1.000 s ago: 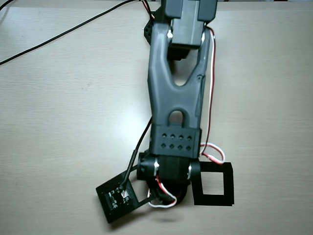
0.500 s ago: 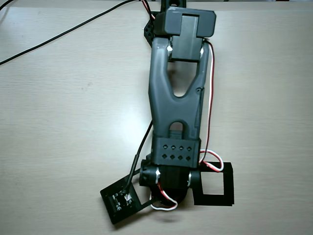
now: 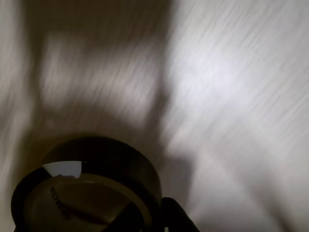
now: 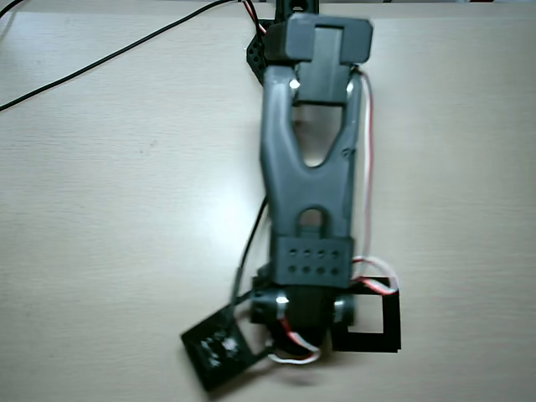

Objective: Grasp a tape and put it in the target area.

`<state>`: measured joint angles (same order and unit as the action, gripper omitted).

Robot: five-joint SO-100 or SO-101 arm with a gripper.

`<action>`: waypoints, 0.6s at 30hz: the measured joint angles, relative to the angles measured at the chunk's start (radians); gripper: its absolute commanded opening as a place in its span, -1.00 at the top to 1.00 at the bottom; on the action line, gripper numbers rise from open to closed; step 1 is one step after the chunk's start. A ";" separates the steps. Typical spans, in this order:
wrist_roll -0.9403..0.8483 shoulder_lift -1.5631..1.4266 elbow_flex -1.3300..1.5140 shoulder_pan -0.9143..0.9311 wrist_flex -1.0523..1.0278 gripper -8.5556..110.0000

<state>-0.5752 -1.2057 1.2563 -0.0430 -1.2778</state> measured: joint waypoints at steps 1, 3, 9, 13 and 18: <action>-0.003 -0.020 0.000 -0.015 -0.012 0.85; -0.003 -0.061 0.000 -0.051 -0.035 0.85; 0.008 -0.106 -0.037 -0.178 -0.087 0.85; 0.026 -0.083 -0.080 -0.218 -0.104 0.85; 0.043 -0.008 -0.118 -0.253 -0.104 0.85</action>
<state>-0.5323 -1.2134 1.1382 -0.2961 -1.3821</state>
